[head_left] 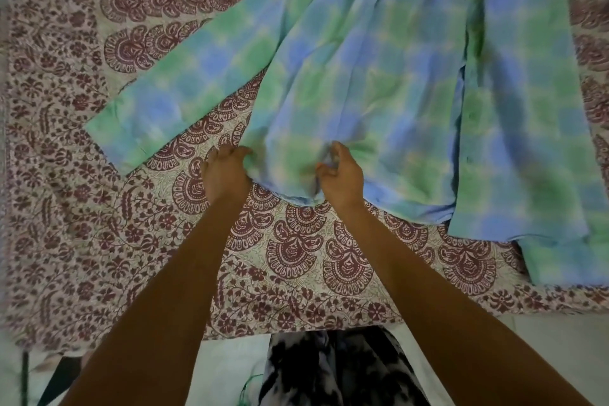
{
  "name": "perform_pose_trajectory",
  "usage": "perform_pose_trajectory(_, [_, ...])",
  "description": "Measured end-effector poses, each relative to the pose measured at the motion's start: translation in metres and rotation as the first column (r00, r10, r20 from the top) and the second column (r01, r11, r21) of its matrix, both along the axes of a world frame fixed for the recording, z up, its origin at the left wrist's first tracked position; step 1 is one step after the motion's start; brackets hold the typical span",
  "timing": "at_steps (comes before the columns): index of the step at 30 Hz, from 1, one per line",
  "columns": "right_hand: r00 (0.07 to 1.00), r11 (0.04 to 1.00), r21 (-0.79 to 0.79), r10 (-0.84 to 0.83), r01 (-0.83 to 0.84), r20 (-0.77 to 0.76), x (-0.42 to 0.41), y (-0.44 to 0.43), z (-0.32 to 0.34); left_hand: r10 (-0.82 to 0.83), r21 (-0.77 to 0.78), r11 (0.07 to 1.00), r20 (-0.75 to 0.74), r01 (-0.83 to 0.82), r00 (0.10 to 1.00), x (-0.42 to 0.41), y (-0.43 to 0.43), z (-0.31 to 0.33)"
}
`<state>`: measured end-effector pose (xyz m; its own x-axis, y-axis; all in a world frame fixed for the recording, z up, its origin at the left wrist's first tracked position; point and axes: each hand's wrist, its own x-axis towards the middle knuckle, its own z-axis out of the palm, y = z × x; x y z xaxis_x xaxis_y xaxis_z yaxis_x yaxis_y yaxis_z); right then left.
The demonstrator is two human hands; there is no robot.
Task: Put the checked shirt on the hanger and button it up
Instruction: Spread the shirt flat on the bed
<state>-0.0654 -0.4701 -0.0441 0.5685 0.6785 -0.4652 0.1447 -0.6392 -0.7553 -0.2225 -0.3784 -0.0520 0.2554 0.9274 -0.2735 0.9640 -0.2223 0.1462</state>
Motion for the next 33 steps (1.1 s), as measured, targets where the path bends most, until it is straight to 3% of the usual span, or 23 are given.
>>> perform_pose_trajectory(2, [0.999,0.996,-0.089,-0.015,0.012,-0.035,0.001,0.010,-0.002,-0.031,0.034,0.999,0.045,0.029,0.999,0.000,0.010,-0.001])
perform_pose_trajectory(6, [0.994,0.969,-0.229,0.085,-0.098,-0.063,0.002,0.020,0.001,0.043,-0.007,0.999,0.451,-0.044,0.892,0.000,0.013,0.013])
perform_pose_trajectory(8, [0.988,0.952,-0.266,0.138,-0.150,-0.067,-0.003,0.020,0.001,-0.005,0.061,0.998,0.539,-0.033,0.842,-0.001,0.008,0.023])
perform_pose_trajectory(14, [0.976,0.940,-0.341,-0.090,0.016,-0.201,-0.020,0.017,0.000,-0.013,0.126,0.989,0.581,-0.075,0.814,0.003,0.002,0.044])
perform_pose_trajectory(18, [0.863,0.896,-0.440,-0.264,0.055,-0.430,-0.036,0.022,0.002,-0.013,0.139,0.987,0.587,-0.085,0.810,0.012,-0.001,0.049])
perform_pose_trajectory(20, [0.863,0.870,-0.487,-0.308,0.085,-0.400,-0.043,0.019,0.002,-0.022,0.141,0.987,0.595,-0.077,0.804,0.014,-0.001,0.048])
perform_pose_trajectory(21, [0.833,0.865,-0.469,-0.387,0.180,-0.395,-0.048,0.017,0.001,-0.024,0.136,0.988,0.588,-0.070,0.809,0.014,-0.002,0.047])
perform_pose_trajectory(22, [0.745,0.838,-0.449,-0.508,0.310,-0.433,-0.054,0.014,0.001,-0.025,0.131,0.989,0.580,-0.063,0.815,0.015,-0.002,0.046])
perform_pose_trajectory(24, [0.434,0.695,-0.515,-0.717,0.502,-0.545,-0.068,0.012,0.009,-0.009,0.117,0.991,0.572,-0.071,0.820,0.015,-0.002,0.044])
perform_pose_trajectory(26, [0.143,0.624,-0.528,-0.713,0.576,-0.686,-0.078,0.012,0.013,0.013,0.107,0.990,0.583,-0.092,0.813,0.015,-0.002,0.045])
perform_pose_trajectory(28, [0.053,0.564,-0.488,-0.688,0.666,-0.724,-0.075,0.010,0.015,0.022,0.108,0.989,0.574,-0.103,0.819,0.013,-0.002,0.047])
perform_pose_trajectory(33, [0.060,0.461,-0.344,-0.663,0.818,-0.746,-0.018,0.004,0.026,-0.099,0.123,0.991,0.450,0.048,0.887,-0.009,0.003,0.047])
